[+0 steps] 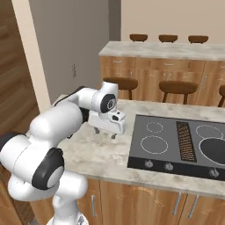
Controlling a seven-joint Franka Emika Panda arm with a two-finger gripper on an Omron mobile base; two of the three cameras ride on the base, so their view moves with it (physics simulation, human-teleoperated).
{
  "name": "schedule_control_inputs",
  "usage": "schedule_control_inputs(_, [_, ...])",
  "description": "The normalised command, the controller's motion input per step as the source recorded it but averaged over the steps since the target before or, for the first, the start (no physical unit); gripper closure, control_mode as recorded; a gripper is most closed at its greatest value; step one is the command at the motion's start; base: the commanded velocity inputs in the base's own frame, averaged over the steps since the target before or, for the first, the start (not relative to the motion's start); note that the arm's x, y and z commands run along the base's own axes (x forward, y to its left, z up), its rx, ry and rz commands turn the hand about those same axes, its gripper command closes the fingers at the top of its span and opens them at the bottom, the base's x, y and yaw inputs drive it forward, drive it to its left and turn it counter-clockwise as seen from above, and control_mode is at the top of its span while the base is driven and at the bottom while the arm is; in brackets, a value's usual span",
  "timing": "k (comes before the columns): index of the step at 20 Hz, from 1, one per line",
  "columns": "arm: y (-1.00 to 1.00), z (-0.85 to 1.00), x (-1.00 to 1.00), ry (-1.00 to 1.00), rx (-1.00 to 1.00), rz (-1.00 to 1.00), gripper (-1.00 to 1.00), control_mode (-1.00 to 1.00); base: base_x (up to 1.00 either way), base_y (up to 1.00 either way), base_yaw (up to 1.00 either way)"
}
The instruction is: Place both pans onto different burners. Then place the lemon and the shrimp on different pans.
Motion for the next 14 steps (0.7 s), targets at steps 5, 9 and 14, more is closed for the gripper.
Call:
schedule_control_inputs(5, [0.00, 0.00, 0.00, 0.00, 0.00, 0.00, -1.00, 1.00, 0.39, 0.66, 0.01])
schedule_control_inputs(9, [0.00, 0.00, 0.00, 0.00, 0.00, 0.00, -1.00, 1.00, 0.43, 0.32, 0.00])
schedule_control_inputs(14, [0.00, 0.00, 0.03, 0.00, 0.00, 0.00, -1.00, -1.00, 0.17, 0.12, 0.00])
